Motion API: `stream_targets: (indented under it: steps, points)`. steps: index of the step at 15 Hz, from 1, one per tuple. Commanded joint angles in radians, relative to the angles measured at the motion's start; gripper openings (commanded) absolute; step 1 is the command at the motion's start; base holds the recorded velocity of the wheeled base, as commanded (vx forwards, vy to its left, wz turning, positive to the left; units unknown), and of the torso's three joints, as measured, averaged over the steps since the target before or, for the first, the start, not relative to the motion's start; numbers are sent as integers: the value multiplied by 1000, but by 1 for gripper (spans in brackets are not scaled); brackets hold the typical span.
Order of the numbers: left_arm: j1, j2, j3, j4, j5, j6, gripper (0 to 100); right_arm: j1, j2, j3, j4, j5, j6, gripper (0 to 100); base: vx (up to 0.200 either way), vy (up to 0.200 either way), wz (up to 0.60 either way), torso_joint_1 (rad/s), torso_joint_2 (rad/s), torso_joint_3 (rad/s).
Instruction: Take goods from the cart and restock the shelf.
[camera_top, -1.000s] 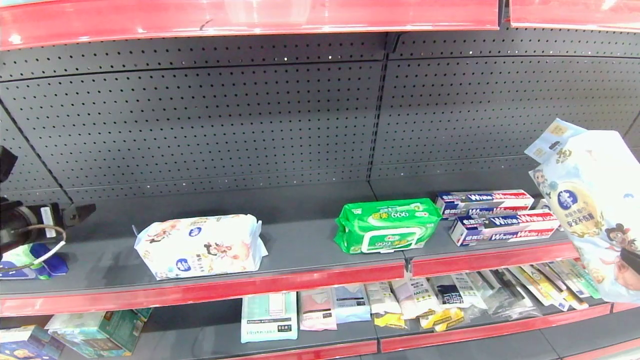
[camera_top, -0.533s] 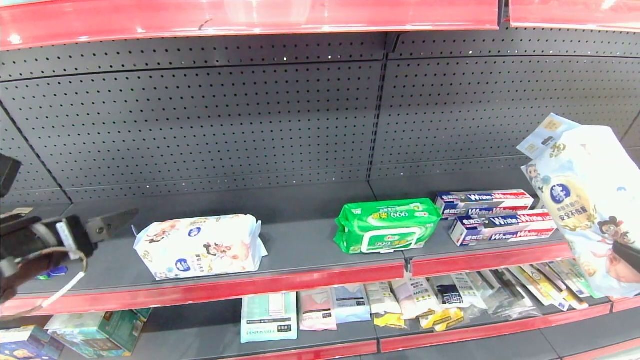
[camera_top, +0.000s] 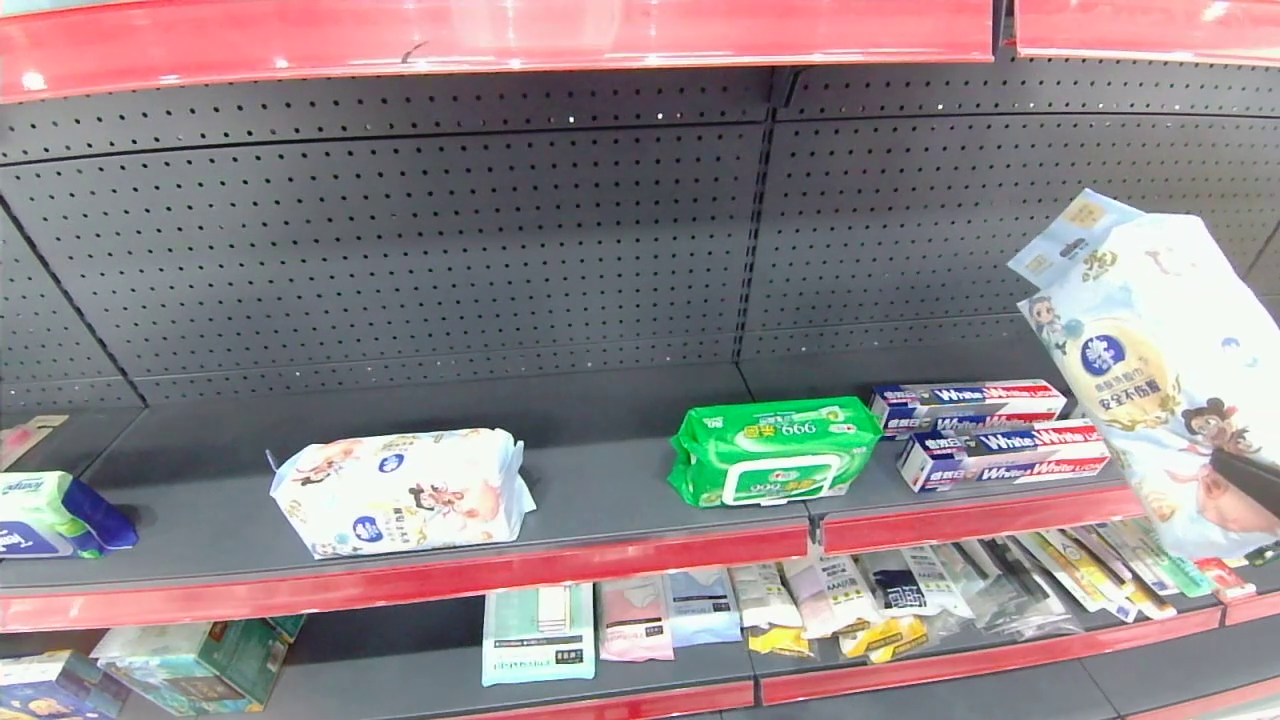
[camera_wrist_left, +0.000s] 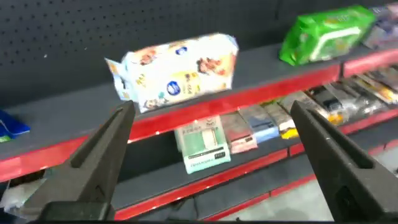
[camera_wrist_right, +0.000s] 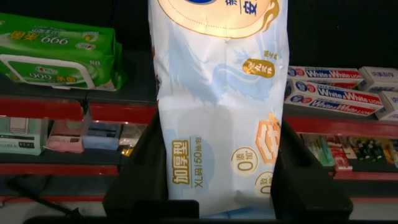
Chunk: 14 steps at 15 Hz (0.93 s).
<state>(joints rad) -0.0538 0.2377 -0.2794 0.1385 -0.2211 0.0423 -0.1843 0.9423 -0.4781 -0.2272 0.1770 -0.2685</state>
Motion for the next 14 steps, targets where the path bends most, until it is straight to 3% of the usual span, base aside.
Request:
stream_targets:
  steps: [1,2,4,5,6,8,14]
  points:
    - [-9,-150,54,76,63,22,100,3,9,-8,0,6,-21,0,0,0,0,0,0,0]
    - [-9,-153,89,75,140,14,100,2,12,-5,0,4,-35,0,0,0,0,0,0,0]
    - [-9,-155,146,35,238,-44,100,0,15,-10,0,6,-35,0,0,0,0,0,0,0]
    - [-9,-155,220,-62,262,-55,100,-1,19,-10,0,4,-35,0,0,0,0,0,0,0]
    - [-6,-158,279,-143,258,-47,100,-1,23,-14,0,4,-35,0,0,0,0,0,0,0]
    - [-3,-159,279,-137,224,-39,100,3,32,-47,0,7,-37,0,0,0,0,0,0,0]
    - [-1,-159,279,-137,223,-41,100,11,73,-76,0,7,-40,0,0,0,0,0,0,0]
